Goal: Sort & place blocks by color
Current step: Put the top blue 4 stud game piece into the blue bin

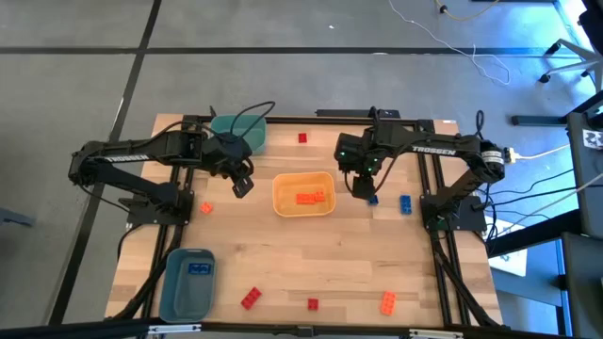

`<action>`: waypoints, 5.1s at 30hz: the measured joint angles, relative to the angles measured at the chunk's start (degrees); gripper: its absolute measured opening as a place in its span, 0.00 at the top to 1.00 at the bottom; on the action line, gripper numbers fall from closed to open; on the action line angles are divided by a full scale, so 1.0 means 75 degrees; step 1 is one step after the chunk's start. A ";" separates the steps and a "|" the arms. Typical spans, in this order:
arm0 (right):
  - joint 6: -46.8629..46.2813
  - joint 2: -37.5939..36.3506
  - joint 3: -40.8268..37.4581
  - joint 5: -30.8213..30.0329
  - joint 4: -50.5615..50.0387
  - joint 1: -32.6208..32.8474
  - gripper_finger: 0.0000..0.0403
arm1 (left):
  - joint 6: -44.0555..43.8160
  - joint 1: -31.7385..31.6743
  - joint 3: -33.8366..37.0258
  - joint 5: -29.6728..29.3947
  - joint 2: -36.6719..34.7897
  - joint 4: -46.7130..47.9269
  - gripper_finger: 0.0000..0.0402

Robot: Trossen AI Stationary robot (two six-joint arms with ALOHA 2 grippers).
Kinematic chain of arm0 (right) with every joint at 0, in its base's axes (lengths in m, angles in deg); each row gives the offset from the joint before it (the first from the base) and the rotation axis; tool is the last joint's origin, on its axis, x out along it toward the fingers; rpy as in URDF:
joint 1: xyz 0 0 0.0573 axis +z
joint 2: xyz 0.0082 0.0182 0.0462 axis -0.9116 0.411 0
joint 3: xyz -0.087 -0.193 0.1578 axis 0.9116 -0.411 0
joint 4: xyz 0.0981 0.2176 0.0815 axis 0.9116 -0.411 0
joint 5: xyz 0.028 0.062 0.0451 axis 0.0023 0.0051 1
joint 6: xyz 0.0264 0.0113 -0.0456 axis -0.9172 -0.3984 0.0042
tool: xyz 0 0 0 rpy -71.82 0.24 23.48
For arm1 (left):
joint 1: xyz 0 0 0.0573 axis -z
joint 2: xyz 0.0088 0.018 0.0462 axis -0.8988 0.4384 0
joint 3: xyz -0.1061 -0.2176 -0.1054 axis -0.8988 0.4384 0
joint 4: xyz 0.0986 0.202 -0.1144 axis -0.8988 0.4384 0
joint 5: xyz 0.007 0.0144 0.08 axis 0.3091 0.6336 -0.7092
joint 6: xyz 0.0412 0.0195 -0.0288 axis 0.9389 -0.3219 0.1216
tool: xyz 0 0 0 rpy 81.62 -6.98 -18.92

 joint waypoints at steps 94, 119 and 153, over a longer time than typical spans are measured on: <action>0.2693 0.0774 -0.3279 0.0140 0.1974 -0.0557 0.54 | -0.0181 0.0003 0.0000 0.0003 0.0002 0.0004 1.00; 0.2965 0.0774 -0.2911 0.0341 0.2126 -0.0860 0.54 | -0.0242 0.0000 0.0000 0.0003 0.0003 0.0003 1.00; 0.3085 0.0777 -0.3165 0.0404 0.2571 -0.0858 0.54 | -0.0236 0.0000 0.0000 0.0003 0.0002 0.0003 1.00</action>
